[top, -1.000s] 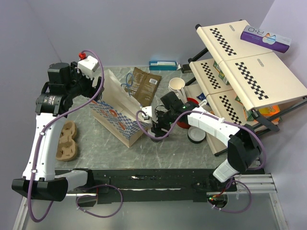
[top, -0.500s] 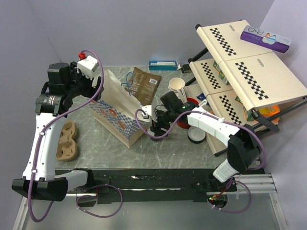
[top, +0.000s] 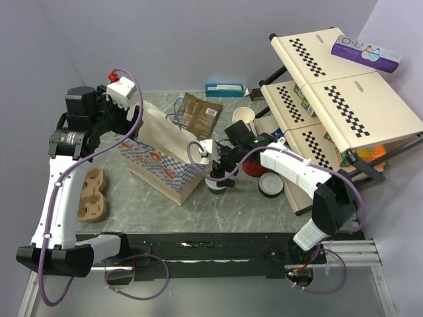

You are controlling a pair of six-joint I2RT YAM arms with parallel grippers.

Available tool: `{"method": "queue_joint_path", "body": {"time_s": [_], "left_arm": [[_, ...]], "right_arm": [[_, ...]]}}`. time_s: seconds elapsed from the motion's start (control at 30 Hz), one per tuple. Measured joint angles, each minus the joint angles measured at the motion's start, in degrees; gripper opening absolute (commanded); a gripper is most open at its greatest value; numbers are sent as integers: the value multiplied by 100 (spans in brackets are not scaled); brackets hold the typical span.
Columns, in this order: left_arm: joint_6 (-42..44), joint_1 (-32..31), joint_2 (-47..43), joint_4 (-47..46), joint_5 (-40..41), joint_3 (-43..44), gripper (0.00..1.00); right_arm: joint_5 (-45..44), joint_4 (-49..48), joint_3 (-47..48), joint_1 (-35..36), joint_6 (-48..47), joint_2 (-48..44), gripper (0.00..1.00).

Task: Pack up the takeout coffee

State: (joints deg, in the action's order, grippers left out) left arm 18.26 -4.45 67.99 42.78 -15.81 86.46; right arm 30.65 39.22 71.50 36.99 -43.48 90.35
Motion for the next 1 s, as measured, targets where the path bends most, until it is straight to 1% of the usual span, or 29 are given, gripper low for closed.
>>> {"method": "queue_joint_path", "body": {"time_s": [0.13, 0.37, 0.43, 0.5, 0.53, 0.6, 0.63, 0.7, 0.73, 0.8, 0.83, 0.87, 0.93, 0.97, 1.0], "left_arm": [[0, 0, 0, 0, 0, 0, 93], [-15, 4, 11, 13, -44, 2, 93], [-15, 4, 11, 15, -44, 2, 93], [-15, 4, 11, 15, -42, 2, 93], [-15, 4, 11, 13, -42, 2, 93], [-17, 4, 9, 13, -44, 2, 93], [-20, 4, 9, 13, -44, 2, 93], [-42, 4, 9, 13, -48, 0, 93], [-55, 4, 9, 11, -55, 0, 93], [-92, 4, 9, -2, -85, -15, 93], [-114, 7, 4, -13, -94, -35, 93], [-146, 11, 0, -13, -107, -59, 93], [-188, 20, -2, -9, -127, -105, 93], [-234, 28, -2, -15, -133, -129, 93], [-282, 33, -2, -11, -138, -146, 93]], "right_arm": [[201, 210, 234, -122, 11, -22, 99], [367, 396, 256, -164, 160, -188, 98], [317, 328, 103, -164, 267, -391, 95], [284, 184, -398, -162, 332, -894, 92], [278, 160, -610, -164, 337, -1128, 88], [295, 76, -1132, -136, 297, -1740, 82], [302, 48, -1320, -92, 280, -2006, 74], [323, -31, -1482, 94, 229, -2256, 57], [328, -103, -1484, 221, 216, -2262, 44], [295, -372, -1488, 535, 216, -2105, 29], [280, -533, -1517, 675, 229, -1998, 23], [260, -767, -1606, 848, 249, -1880, 20], [140, -1145, -1845, 1121, 343, -1711, 6], [35, -1379, -1998, 1296, 450, -1609, 0], [-52, -1523, -2065, 1397, 518, -1523, 0]]}}
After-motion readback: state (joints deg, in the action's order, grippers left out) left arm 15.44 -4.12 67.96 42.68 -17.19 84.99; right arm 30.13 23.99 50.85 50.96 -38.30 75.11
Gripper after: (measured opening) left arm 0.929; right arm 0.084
